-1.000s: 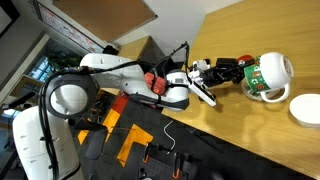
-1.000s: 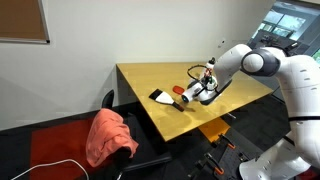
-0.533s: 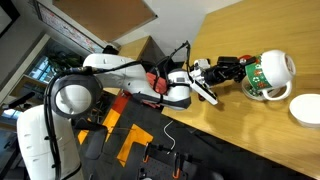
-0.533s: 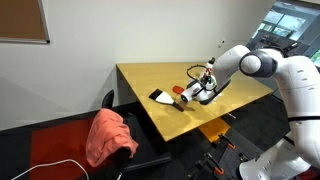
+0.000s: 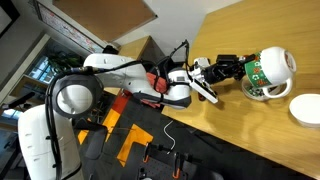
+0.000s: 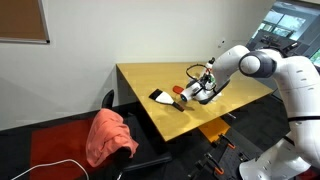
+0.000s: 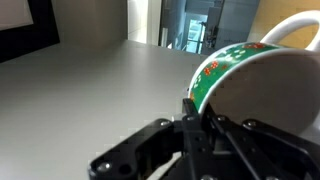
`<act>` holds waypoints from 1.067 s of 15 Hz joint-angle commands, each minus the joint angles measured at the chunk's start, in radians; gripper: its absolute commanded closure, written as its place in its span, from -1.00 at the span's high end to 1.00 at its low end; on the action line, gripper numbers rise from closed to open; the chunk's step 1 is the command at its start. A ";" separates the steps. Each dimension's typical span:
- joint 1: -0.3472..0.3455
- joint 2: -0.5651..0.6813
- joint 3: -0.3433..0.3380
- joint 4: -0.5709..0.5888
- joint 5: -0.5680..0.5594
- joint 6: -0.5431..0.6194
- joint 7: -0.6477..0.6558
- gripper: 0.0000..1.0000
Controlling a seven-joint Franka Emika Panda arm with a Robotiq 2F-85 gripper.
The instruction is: Open the Tupperware, pour the sweets into it, then close the kid
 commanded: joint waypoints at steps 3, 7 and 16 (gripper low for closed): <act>-0.037 -0.146 0.041 -0.081 0.009 0.089 0.027 -0.95; -0.063 -0.253 0.071 -0.134 0.010 0.263 0.062 -0.95; -0.060 -0.456 0.084 -0.238 -0.005 0.550 0.082 -0.95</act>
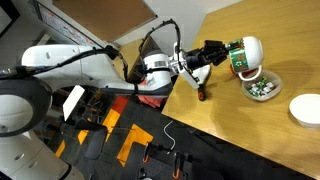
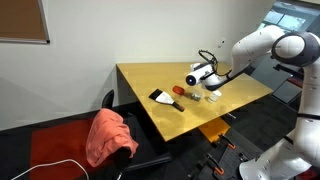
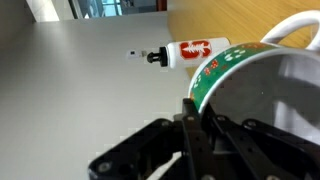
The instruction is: Open the Tupperware, pour the sweets into it, then close the kid
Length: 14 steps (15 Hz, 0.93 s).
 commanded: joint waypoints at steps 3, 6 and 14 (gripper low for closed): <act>-0.013 -0.154 0.010 -0.091 -0.022 0.231 0.013 -0.95; -0.024 -0.184 0.006 -0.097 -0.013 0.387 0.001 -0.95; -0.047 -0.141 -0.013 -0.065 0.004 0.637 -0.015 -0.81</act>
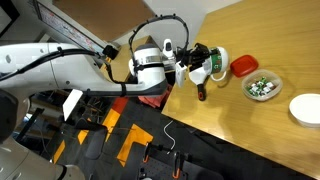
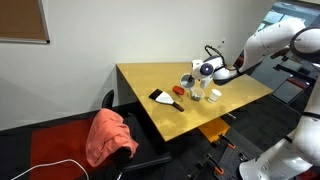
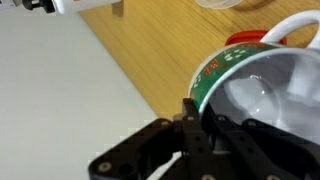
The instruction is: Open the Tupperware, pour the sweets into it, then close the kid
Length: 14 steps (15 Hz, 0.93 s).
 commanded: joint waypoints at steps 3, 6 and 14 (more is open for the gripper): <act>0.005 0.018 -0.004 0.000 0.004 0.000 -0.001 -0.81; -0.009 0.023 0.001 0.004 0.015 0.045 0.004 -0.95; -0.095 0.056 0.004 0.005 0.205 0.375 -0.089 -0.95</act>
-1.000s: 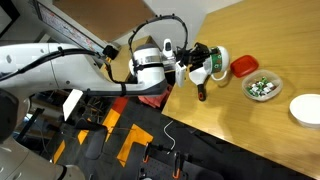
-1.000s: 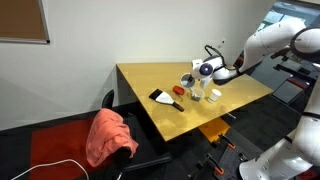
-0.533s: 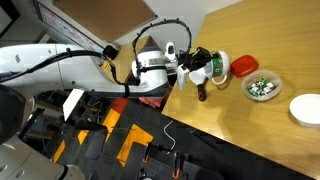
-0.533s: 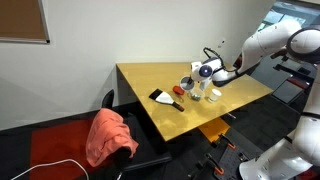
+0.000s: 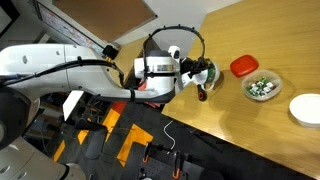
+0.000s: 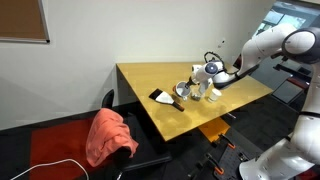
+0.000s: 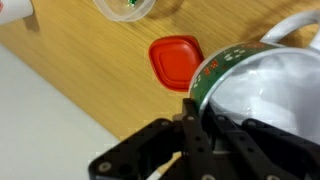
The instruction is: Open the Tupperware, pour the sweets into it, then close the kid
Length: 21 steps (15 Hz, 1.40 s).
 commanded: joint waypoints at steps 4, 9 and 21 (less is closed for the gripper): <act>-0.068 0.012 0.020 -0.022 0.283 0.121 -0.240 -0.95; -0.058 0.023 0.029 -0.055 0.709 0.101 -0.641 -0.95; 0.021 0.058 -0.006 0.062 1.442 -0.081 -1.282 -0.95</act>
